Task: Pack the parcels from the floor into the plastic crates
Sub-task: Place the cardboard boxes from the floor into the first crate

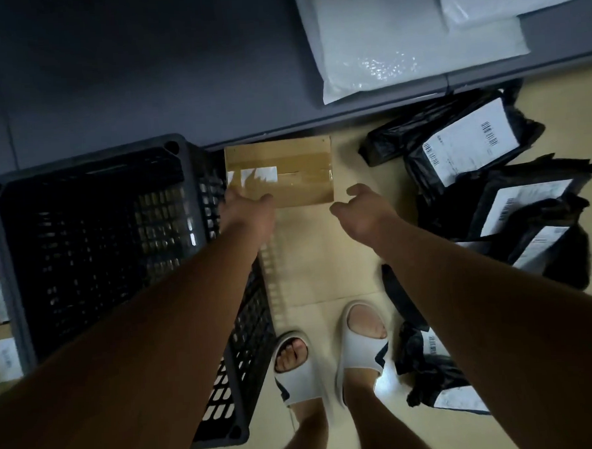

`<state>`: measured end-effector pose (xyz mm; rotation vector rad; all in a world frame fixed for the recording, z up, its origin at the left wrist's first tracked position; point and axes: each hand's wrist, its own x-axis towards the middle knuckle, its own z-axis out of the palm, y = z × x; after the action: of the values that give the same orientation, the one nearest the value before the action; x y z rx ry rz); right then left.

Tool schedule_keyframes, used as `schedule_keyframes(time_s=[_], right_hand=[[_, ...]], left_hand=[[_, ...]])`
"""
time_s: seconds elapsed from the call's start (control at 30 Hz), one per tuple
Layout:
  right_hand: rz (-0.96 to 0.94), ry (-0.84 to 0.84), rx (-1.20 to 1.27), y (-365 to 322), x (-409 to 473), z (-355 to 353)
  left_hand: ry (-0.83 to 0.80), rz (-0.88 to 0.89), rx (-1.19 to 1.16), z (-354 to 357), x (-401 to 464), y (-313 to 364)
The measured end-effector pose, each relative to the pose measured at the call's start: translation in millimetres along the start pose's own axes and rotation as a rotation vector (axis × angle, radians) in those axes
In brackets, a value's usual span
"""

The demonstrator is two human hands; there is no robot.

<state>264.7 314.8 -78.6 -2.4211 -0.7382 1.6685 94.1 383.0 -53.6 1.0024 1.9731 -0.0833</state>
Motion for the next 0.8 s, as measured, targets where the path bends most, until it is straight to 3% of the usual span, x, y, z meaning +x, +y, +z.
schedule_keyframes(time_s=[0.23,0.37,0.57,0.8], right_hand=[[-0.012,-0.023,0.024,1,31,21],[-0.009,-0.043,0.123,1,36,28],[0.039,-0.020,0.323,0,32,25],[0.102,0.043,0.370,4,-6,-8]], left_hand=[[0.098,-0.049,0.046,22,36,-3],[0.071,-0.088,0.118,25,41,-3],[0.075,-0.051,-0.010,26,28,-10],[0.007,-0.080,-0.169,14,-4,-2]])
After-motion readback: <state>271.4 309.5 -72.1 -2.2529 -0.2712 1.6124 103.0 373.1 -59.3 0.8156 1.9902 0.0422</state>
